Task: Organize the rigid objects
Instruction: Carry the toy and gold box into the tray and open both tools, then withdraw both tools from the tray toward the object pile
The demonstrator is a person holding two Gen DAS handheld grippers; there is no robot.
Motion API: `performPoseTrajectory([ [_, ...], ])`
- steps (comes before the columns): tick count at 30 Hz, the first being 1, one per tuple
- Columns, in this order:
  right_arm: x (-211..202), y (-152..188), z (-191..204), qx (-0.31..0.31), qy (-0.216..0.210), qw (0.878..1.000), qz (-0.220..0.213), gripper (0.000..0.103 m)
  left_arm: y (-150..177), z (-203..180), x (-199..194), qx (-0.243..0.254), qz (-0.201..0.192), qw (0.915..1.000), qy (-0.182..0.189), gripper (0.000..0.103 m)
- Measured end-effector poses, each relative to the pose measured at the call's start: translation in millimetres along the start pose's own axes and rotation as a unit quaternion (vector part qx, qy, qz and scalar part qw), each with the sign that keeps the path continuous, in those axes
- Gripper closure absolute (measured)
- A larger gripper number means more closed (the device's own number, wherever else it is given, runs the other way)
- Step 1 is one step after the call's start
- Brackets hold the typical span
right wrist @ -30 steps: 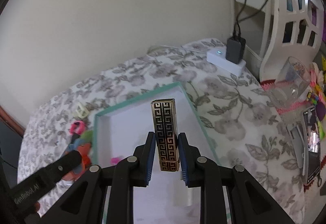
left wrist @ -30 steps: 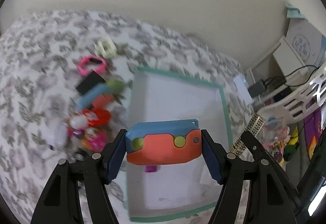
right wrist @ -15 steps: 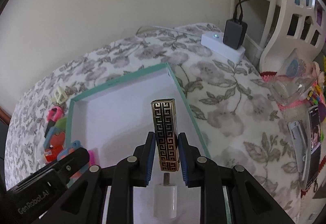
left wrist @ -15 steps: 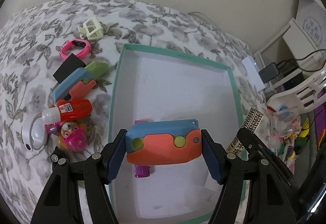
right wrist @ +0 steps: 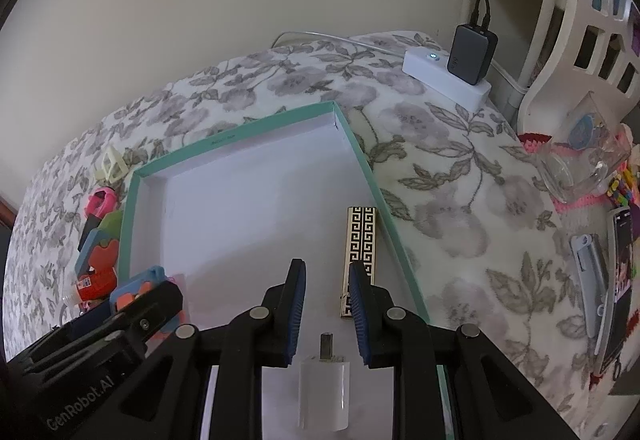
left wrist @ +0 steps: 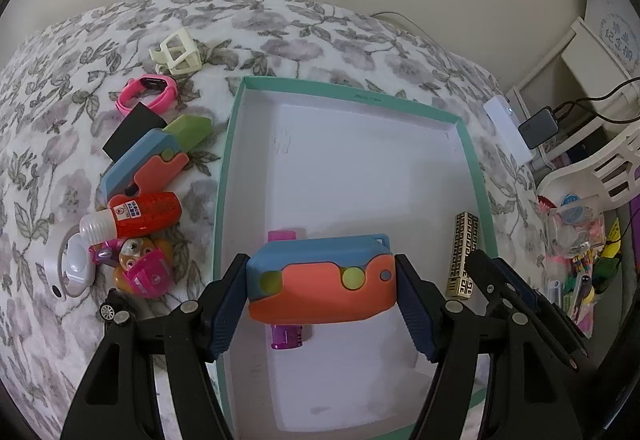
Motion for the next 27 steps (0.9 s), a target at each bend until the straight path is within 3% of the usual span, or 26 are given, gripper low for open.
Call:
performPoseTrajectory([
  [11,-9.0,-3.8,-2.8,0.005,0.007,1.0,-0.006,0.078,-4.9,-0.4,-12.0,-0.004,-0.01,0.9999,0.003,0.031],
  [22,-37.0,-18.7,1.4,0.002,0.01,0.999,-0.046,0.077,-25.3,14.5,-44.1,-0.028,-0.046,0.9985,-0.008,0.028],
  [24,-37.0,-18.6,3.2,0.002,0.01,0.999,-0.046,0.066,-27.9,19.9,-47.7,-0.034,-0.049,0.9981,-0.016,0.025],
  [26,-35.7,-17.1,6.6,0.0,0.011,0.999,-0.044,0.057,-31.1,28.0,-50.5,-0.043,-0.052,0.9974,-0.027,0.015],
  [27,-34.5,-16.3,9.5,-0.002,0.009,0.999,-0.041,0.057,-33.0,33.5,-51.8,-0.049,-0.054,0.9968,-0.034,0.014],
])
Point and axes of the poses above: each gripper's, at about its wrist camera, not at the fingertips, and x roughly the way its jaws point, z to its left, y to its underside, the point moved 6 cm from there along x, roughly the way its jaws point, and after that the axes turned 15 degrees about -x, right-handed, at the moved point
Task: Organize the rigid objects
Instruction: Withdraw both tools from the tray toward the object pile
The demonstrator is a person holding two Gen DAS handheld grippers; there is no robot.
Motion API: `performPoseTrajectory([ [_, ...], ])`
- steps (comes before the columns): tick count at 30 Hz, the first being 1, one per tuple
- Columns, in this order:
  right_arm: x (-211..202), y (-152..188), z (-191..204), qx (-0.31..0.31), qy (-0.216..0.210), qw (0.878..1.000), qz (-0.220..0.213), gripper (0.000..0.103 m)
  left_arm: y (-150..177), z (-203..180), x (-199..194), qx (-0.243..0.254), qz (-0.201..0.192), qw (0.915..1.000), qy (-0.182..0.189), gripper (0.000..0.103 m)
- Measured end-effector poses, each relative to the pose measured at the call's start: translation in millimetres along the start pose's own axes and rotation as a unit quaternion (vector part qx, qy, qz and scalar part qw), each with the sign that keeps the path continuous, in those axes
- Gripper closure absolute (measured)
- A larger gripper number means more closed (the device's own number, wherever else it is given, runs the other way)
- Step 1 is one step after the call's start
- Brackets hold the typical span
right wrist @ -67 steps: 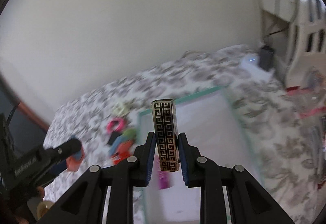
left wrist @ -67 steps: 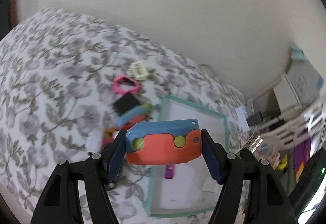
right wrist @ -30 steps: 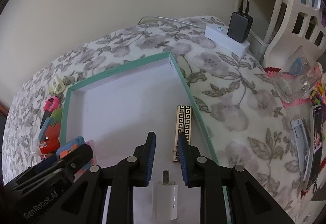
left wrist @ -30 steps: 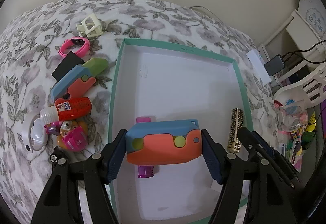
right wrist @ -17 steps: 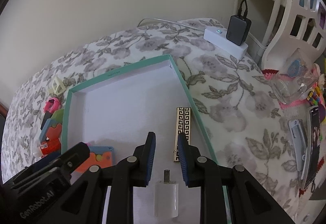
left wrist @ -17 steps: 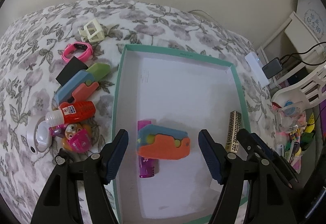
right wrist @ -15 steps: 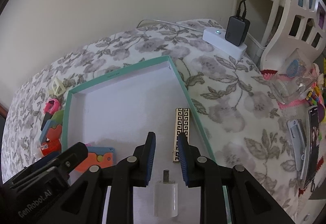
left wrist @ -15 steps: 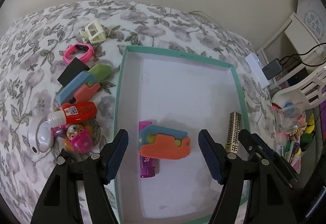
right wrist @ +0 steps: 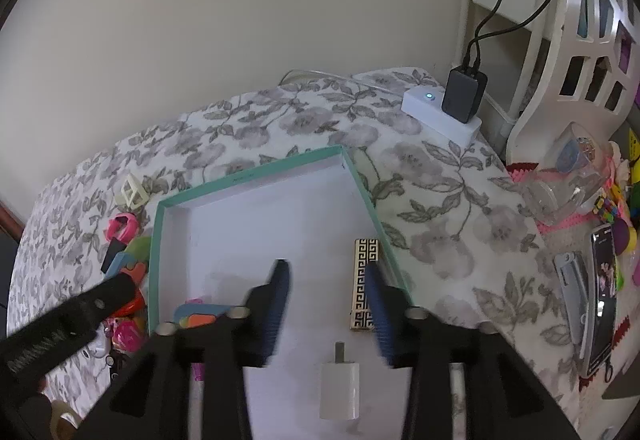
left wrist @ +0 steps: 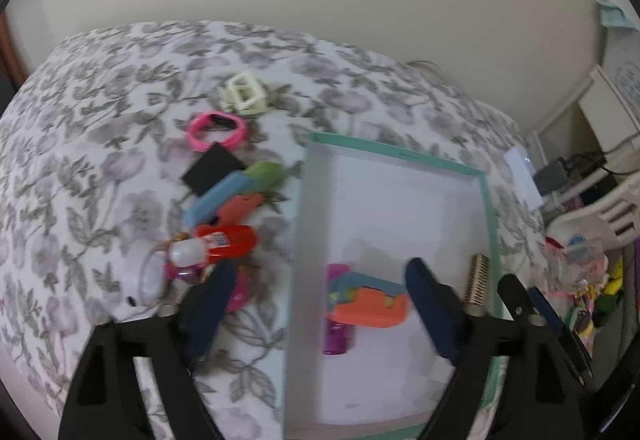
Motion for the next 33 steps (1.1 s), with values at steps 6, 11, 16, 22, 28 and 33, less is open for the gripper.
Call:
performPoseTrajectory([
  [6,5.4,4.6,24.0,-0.02,-0.018,1.0,0.01,0.041,-14.6,36.0,-1.6,-0.034,-0.013,0.9982,-0.047,0.011],
  [11,6.0,6.1,42.0,-0.028,-0.035,0.999,0.013,0.034,-27.5,70.6,-4.1,-0.063,-0.023,0.9943,-0.084,0.006],
  [16,5.4,7.5,58.3,-0.038,-0.043,0.998,0.015,0.028,-39.5,106.5,-13.3,-0.106,-0.027,0.9899,-0.09,0.006],
  [22,2.7,6.1,71.7,-0.039,-0.052,0.998,0.01,0.019,-53.1,139.0,-29.3,-0.134,-0.046,0.9844,-0.104,0.005],
  [28,-3.5,3.1,95.2,-0.053,-0.067,0.996,0.001,0.013,-62.4,167.9,-41.1,-0.144,-0.06,0.9779,-0.139,0.005],
  [33,-4.6,4.1,123.9,-0.075,-0.092,0.993,0.001,0.013,-62.9,185.9,-42.5,-0.158,-0.054,0.9751,-0.147,0.005],
])
Point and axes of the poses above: each gripper's, at about its wrist camera, not at the fingertips, and x roughly the way its jaws point, z to its left, y to its underside, the point moved 6 cm from there along x, roughly the way its jaws point, and after that the axes turned 15 degrees about -x, right-handed, at the moved point
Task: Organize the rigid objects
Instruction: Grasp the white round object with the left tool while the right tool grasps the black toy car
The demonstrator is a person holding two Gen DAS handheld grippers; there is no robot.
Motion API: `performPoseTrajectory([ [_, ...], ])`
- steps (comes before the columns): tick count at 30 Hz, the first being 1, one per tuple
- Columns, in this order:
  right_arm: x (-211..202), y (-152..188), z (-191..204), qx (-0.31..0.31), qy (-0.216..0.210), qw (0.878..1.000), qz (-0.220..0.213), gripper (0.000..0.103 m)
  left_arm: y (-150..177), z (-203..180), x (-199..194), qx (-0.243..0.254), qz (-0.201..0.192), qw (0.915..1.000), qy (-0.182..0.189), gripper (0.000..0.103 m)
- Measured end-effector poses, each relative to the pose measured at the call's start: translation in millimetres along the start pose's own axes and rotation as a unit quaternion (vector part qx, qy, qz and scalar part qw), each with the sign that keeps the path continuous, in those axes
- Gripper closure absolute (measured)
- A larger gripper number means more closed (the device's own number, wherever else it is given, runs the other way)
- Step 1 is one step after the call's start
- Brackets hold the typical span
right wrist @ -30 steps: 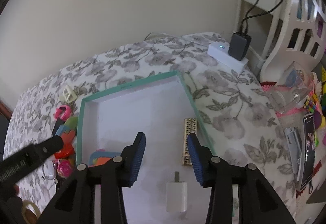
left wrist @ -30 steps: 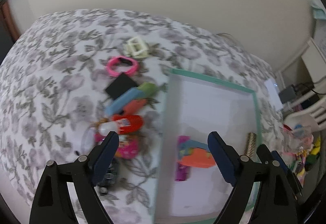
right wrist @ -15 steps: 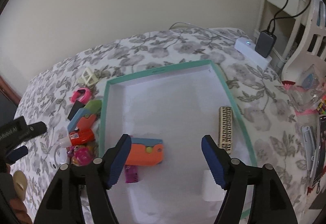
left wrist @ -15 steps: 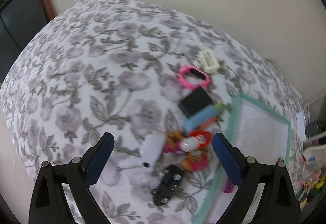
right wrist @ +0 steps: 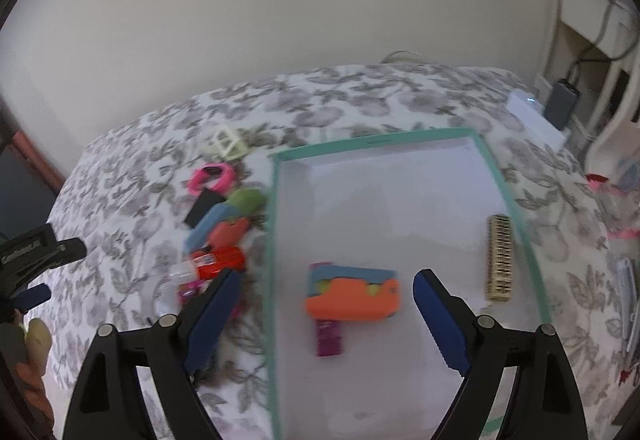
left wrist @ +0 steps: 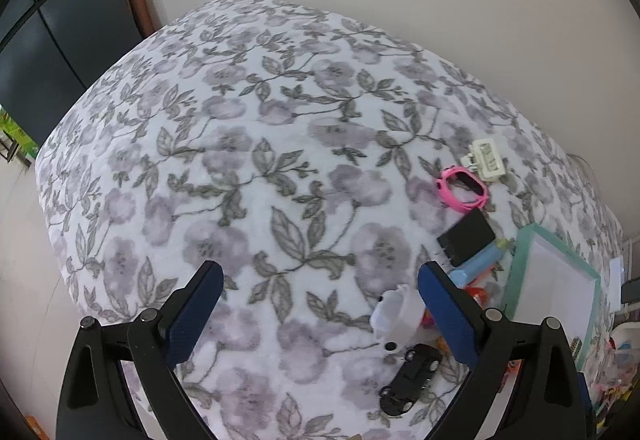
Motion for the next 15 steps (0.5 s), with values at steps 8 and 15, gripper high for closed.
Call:
performPoseTrajectory([
  [8,22.2,11.2,49.0,-0.024,-0.066,0.997,0.036,0.013,17.0,1.6,30.5,0.028,0.049,0.9982,-0.021,0.005],
  [15,34.9,22.0,74.7,-0.042,-0.099,0.992,0.064,0.022,33.5,1.0,51.4,0.036,0.087,0.9951,-0.031,0.005],
])
Point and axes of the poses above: each gripper's, at about its wrist camera, not at the fingertips, and x roughly the way its jaws point, z to its left, y to its underside, the point moved 6 cm from there along x, roughly the way its jaws point, and after that the axes turned 15 degrees about -x, right-handed, at the moved point
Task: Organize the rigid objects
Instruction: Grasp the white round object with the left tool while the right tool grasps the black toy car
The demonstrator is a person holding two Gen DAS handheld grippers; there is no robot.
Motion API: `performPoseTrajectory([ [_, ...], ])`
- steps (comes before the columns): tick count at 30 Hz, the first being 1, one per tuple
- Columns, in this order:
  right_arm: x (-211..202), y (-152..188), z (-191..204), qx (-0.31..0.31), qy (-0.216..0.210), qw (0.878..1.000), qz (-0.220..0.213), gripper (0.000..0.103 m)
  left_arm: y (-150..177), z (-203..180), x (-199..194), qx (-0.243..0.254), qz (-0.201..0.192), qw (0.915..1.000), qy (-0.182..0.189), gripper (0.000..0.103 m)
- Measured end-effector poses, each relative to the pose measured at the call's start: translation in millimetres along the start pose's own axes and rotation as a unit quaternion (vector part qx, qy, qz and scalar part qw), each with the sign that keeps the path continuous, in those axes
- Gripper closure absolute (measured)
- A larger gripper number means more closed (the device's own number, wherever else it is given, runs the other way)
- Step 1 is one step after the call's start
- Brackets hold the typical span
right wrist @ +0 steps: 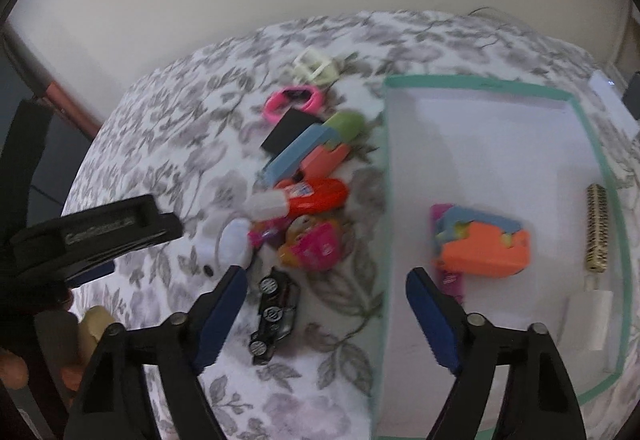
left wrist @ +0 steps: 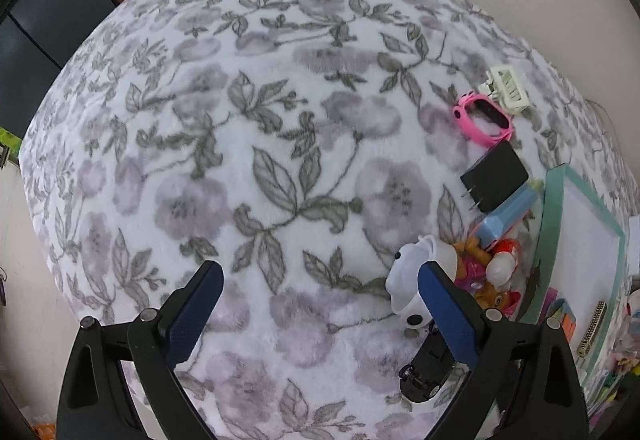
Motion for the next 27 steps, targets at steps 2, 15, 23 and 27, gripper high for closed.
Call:
performPoseTrajectory([
  [2,6.0,2.6,5.4,-0.003,-0.01,1.0,0.011,0.027,-0.1,0.7,0.9,-0.002,0.001,1.0,0.0,0.005],
  [15,36.6,15.9,30.8,-0.053,-0.012,0.996,0.065,0.044,7.9,-15.5,5.4,0.018,0.031,0.9986,0.038,0.005],
  [23,46.5,21.5,35.9,-0.061,-0.009,0.995,0.075,0.046,12.2,-29.8,14.0,0.042,0.032,0.998,0.035,0.005],
  [27,48.1,19.8,34.0,-0.059,-0.01,0.996,0.072,0.05,12.1,-33.0,17.6,0.043,0.034,0.9978,0.038,0.005],
])
Point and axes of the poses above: each gripper's, at about its wrist camera, not at the fingertips, and x roughly the way its jaws point, z to its left, y to its underside, the point moved 6 cm from there along x, roughly the way its jaws point, and after that the axes turned 15 degrees about -x, right-handed, at the moved point
